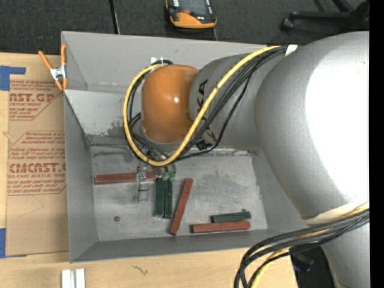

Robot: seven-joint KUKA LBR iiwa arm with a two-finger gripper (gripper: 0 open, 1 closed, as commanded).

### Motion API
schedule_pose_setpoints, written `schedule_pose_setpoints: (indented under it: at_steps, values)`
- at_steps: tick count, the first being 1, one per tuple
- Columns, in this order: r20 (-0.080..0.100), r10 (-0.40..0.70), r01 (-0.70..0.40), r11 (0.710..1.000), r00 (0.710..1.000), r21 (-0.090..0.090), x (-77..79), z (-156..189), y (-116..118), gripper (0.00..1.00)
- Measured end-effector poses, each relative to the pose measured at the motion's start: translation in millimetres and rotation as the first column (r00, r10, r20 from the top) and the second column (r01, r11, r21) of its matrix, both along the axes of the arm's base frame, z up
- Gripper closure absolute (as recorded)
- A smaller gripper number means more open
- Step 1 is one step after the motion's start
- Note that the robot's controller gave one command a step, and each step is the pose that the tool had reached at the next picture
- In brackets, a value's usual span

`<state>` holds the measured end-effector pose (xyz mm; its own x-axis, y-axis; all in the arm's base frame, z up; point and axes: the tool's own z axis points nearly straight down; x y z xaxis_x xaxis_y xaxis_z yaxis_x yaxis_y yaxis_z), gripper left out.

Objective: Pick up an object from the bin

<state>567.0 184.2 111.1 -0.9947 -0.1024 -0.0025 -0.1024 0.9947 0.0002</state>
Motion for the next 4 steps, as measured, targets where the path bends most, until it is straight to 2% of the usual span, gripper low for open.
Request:
schedule_pose_setpoints:
  at_steps: [1, 2, 4]
  values:
    - [-0.003, -0.139, 0.139, 0.99, 0.99, 0.0, -6.7, -42.7, -14.1, 0.0]
    - [-0.001, -0.081, 0.081, 0.997, 0.997, -0.002, -10.1, -41.2, -7.1, 1.0]
    - [-0.002, -0.081, 0.081, 0.997, 0.997, -0.002, -10.6, -39.7, -7.2, 1.0]
